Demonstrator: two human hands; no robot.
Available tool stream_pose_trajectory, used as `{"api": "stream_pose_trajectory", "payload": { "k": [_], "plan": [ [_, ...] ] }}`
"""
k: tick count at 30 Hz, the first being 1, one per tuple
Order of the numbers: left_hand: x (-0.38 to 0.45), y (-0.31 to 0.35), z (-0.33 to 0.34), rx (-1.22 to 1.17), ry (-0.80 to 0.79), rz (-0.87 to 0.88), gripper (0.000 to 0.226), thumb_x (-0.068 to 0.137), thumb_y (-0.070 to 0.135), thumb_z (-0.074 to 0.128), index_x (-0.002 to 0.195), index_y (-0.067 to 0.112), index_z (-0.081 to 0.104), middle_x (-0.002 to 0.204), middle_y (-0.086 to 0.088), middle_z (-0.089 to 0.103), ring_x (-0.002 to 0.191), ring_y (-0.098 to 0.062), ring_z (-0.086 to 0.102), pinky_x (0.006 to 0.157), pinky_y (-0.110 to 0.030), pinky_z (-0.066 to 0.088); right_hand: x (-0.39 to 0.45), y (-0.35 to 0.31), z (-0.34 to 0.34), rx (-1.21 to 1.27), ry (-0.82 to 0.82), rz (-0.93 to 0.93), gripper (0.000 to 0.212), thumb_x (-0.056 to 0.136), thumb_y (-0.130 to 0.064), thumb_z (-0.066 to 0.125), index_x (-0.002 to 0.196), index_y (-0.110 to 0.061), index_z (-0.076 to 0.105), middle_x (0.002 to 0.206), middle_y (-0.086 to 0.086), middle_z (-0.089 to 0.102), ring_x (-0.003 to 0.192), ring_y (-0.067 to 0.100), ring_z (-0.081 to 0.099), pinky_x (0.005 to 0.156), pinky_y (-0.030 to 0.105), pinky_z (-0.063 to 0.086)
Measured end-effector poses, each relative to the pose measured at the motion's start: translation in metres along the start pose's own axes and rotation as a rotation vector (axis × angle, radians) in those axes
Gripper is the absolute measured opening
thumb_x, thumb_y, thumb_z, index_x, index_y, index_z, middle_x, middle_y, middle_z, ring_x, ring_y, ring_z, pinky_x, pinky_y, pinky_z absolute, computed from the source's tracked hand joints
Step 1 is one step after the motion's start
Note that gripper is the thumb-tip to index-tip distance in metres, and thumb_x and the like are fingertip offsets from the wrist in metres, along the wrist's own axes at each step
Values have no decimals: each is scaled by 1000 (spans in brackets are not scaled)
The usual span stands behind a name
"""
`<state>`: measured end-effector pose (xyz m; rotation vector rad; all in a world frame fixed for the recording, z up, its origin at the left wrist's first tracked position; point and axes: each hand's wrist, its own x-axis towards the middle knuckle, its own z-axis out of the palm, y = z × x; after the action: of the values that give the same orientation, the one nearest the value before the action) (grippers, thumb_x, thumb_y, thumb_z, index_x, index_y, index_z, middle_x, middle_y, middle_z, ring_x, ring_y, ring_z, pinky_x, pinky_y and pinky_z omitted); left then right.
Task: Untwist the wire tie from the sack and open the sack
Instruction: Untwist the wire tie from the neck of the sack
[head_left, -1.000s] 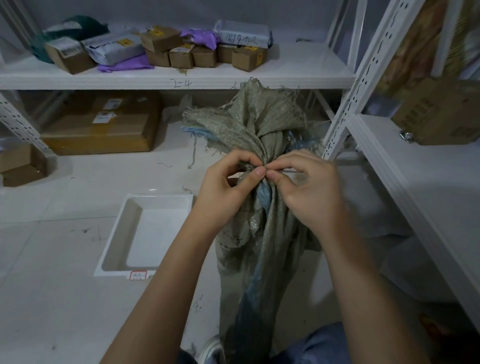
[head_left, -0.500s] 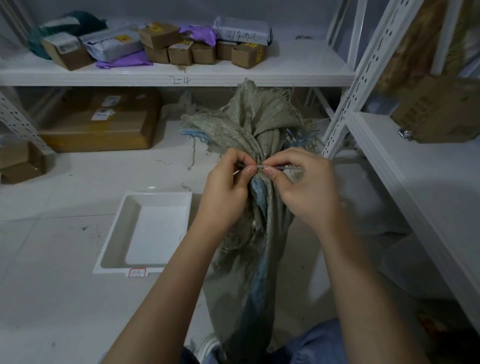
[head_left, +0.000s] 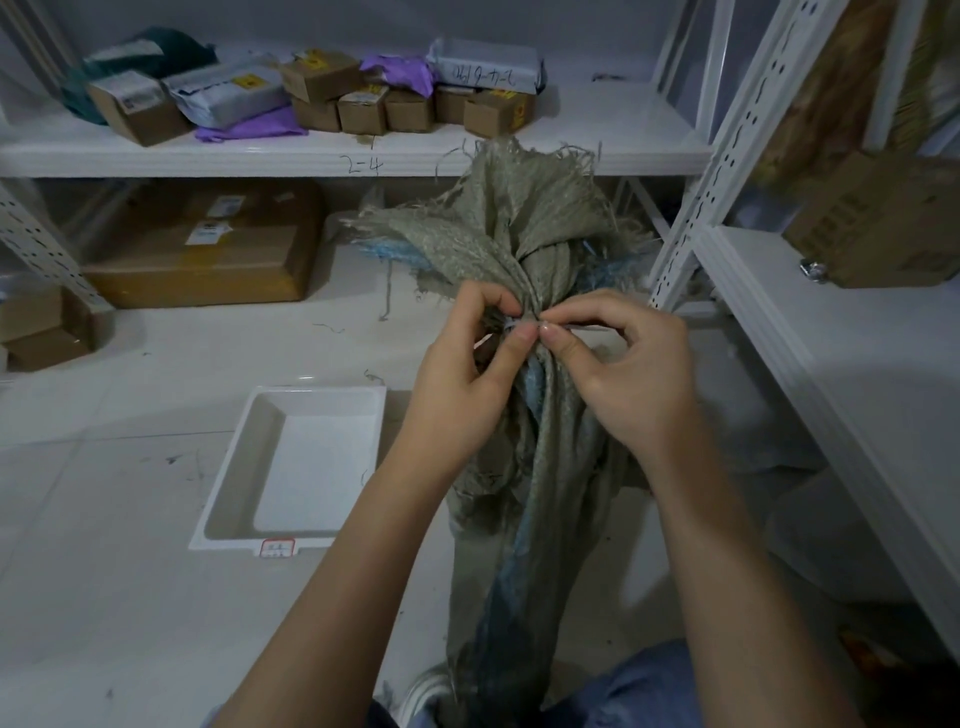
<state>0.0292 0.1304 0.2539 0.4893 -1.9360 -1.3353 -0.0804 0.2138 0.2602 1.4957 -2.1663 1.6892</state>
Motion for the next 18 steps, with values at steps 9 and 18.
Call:
{"api": "stream_pose_trajectory", "payload": {
  "k": [9,18],
  "plan": [
    [0,-8,-1,188,-9,-35,18,93,16,48,83,29,41,64,9,46,56,-3,41,59,-30,35,1,0,2,-42,-71,-42,10,78,-7,72,85,-13,74,74,-9,62,79,6,62,74,4,44],
    [0,-5,-3,120,-6,-69,28,94,9,47,77,30,40,61,10,40,53,2,41,51,-13,29,-1,-1,-5,31,-100,-20,18,79,-8,71,87,-24,68,80,-18,62,78,-6,61,76,5,45]
  ]
}}
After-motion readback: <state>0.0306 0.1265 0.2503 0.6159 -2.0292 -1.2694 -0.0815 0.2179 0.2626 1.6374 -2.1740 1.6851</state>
